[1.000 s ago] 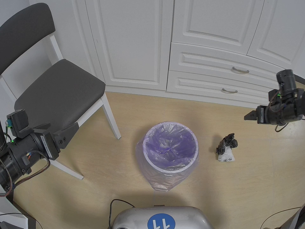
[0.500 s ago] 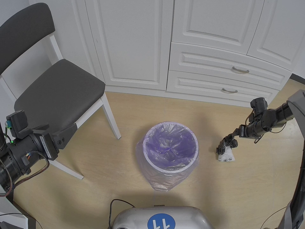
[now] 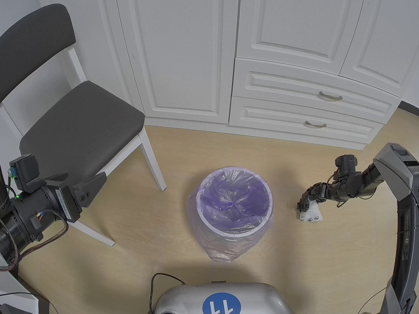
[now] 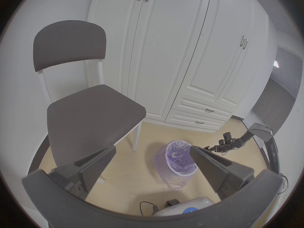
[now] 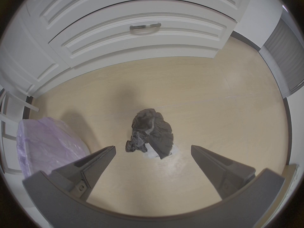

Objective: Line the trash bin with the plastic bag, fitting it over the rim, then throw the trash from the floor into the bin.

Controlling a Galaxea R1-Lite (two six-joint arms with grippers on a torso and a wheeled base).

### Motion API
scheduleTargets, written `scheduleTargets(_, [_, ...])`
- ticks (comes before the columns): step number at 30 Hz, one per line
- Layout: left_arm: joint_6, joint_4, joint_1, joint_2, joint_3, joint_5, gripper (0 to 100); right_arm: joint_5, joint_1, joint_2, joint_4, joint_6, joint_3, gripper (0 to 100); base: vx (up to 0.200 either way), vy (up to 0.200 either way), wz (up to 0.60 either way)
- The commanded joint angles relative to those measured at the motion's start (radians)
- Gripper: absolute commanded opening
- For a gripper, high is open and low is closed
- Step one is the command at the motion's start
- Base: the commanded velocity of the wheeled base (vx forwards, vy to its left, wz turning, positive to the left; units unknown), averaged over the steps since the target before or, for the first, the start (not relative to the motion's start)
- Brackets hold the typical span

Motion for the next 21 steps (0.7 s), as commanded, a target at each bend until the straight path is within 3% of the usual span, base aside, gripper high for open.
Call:
scheduleTargets(1, [0.000, 0.001, -0.002, 0.001, 0.001, 0.001, 100, -0.001, 0.007, 0.086, -0.072, 0.023, -0.006, 100, 0.000, 0.000, 0.00])
scheduleTargets(21, [0.002, 0.001, -0.002, -0.012, 0.001, 0.001, 100, -0.019, 0.021, 0.249, -0.389, 0.125, -0.105, 100, 0.000, 0.000, 0.00])
